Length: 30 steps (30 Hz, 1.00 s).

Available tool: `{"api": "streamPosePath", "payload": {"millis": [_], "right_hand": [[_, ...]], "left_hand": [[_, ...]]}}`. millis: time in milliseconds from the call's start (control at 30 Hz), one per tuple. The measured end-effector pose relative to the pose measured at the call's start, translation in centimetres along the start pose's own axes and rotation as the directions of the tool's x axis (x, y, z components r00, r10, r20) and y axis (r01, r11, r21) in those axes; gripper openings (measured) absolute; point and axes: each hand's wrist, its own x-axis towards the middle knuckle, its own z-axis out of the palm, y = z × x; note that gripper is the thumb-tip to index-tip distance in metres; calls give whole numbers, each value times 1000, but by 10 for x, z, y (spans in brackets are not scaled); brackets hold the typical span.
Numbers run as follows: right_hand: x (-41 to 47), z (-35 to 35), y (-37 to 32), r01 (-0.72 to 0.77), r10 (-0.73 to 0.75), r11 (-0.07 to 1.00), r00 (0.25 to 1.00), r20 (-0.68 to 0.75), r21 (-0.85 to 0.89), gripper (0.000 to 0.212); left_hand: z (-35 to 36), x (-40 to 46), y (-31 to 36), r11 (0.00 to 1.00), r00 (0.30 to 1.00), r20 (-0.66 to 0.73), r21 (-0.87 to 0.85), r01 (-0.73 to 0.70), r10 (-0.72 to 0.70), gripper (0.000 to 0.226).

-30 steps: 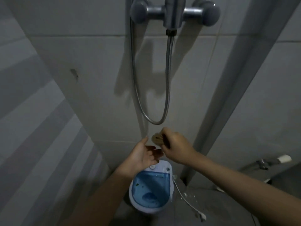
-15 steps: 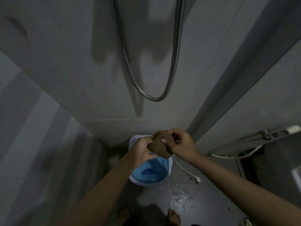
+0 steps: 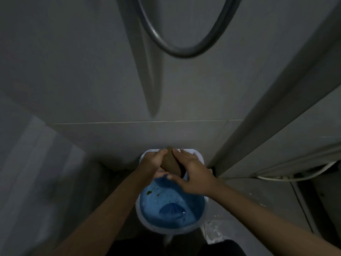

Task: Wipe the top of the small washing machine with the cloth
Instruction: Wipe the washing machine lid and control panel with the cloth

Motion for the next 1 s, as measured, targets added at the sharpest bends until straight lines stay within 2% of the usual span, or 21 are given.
{"api": "streamPosePath", "payload": {"millis": [33,100,133,200,267,300,400,467,533,600,633,733,800,867,933,1000], "right_hand": [[7,9,10,0,2,995,1000,22,-104,75],[25,28,33,46,-46,973,999,5,-226,72],[33,38,42,70,-78,966,997,-23,-249,66],[47,48,55,83,-114,959,989,-99,-269,55],[57,53,64,122,-154,973,976,-152,-198,41],[61,51,65,121,-147,980,975,-167,-156,34],[69,54,73,73,-90,995,954,-287,-70,17],[66,62,80,32,-5,997,940,-342,75,16],[63,65,83,-4,86,977,921,-379,212,14],[58,66,82,-18,109,978,895,-433,210,14],[55,67,80,-31,111,983,884,-454,178,14],[56,74,76,-73,82,997,864,-496,38,14],[64,79,73,-84,41,995,852,-522,-58,14],[74,86,68,-100,-9,979,845,-534,-175,17],[83,97,66,-110,-57,946,871,-489,-305,30],[92,113,66,-94,-80,908,917,-390,-408,37]], "left_hand": [[-2,11,-3,1000,1000,11,20,5,-5,33],[-8,35,-7,992,1000,22,130,-3,0,28],[-13,45,-8,979,999,29,202,-40,35,28],[-24,64,-8,921,982,20,343,-185,189,27],[-32,77,-8,807,926,-14,497,-320,376,31],[-33,76,-5,761,905,-22,550,-343,424,34],[-37,81,-15,655,810,15,579,-485,587,46],[-45,79,-36,574,705,41,549,-608,708,48],[-53,78,-58,484,619,56,569,-665,784,44],[-67,75,-82,398,559,66,633,-664,827,46],[-76,74,-92,388,571,74,662,-641,818,52],[-104,74,-119,399,673,95,741,-540,734,95],[-118,71,-134,400,720,97,776,-487,687,112],[-131,70,-145,387,764,129,801,-456,632,140],[-141,75,-157,308,799,209,845,-438,563,160],[-149,83,-168,229,811,287,864,-449,509,164]]}}
